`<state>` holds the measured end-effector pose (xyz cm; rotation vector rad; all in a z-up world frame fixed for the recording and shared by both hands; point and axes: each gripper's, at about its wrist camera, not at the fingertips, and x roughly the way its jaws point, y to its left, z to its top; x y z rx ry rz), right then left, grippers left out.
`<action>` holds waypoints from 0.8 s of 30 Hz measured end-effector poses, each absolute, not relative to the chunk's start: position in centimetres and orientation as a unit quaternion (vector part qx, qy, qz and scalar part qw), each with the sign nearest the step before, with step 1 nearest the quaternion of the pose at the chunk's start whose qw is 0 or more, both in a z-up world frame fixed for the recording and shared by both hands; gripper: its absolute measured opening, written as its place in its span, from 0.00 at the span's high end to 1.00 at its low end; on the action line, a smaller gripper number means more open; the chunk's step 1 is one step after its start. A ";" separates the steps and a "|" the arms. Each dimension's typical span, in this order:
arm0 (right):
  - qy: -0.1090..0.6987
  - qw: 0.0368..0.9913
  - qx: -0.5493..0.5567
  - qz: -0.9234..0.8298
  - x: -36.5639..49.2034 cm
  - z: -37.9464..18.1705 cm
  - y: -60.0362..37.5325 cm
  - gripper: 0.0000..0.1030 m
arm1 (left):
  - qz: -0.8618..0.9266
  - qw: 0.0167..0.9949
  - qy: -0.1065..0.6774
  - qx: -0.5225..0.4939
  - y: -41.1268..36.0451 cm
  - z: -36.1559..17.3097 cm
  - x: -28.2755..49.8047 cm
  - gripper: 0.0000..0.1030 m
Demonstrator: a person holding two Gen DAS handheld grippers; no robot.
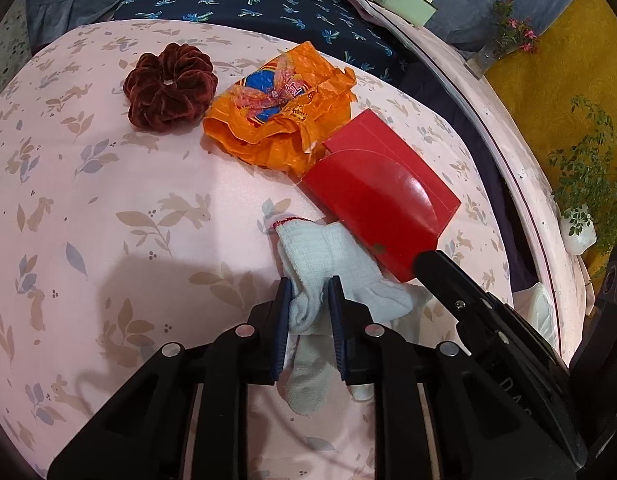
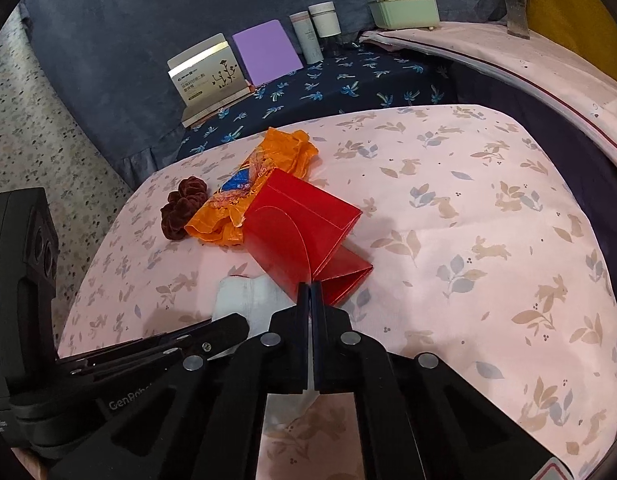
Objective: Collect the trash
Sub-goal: 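Grasp the white glove with the left tool while the right tool grasps the red pouch, then carry the glove and red pouch over the bin and open the tools inside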
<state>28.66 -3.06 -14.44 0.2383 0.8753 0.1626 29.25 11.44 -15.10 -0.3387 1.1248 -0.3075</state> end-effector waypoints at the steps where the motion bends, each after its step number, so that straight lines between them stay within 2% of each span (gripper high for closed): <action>1: 0.420 0.897 0.113 0.078 28.5 -14.2 -3.1 0.99 | -0.145 0.822 0.528 -0.158 11.4 -15.0 29.2 0.84; 12: 0.391 0.911 0.126 0.041 24.0 -11.3 -7.0 0.99 | -0.158 0.831 0.518 -0.126 8.5 -12.6 25.9 0.87; 24: 0.352 0.923 0.152 -0.013 16.9 -7.7 -13.5 0.99 | -0.207 0.846 0.485 -0.078 1.8 -7.6 20.7 0.87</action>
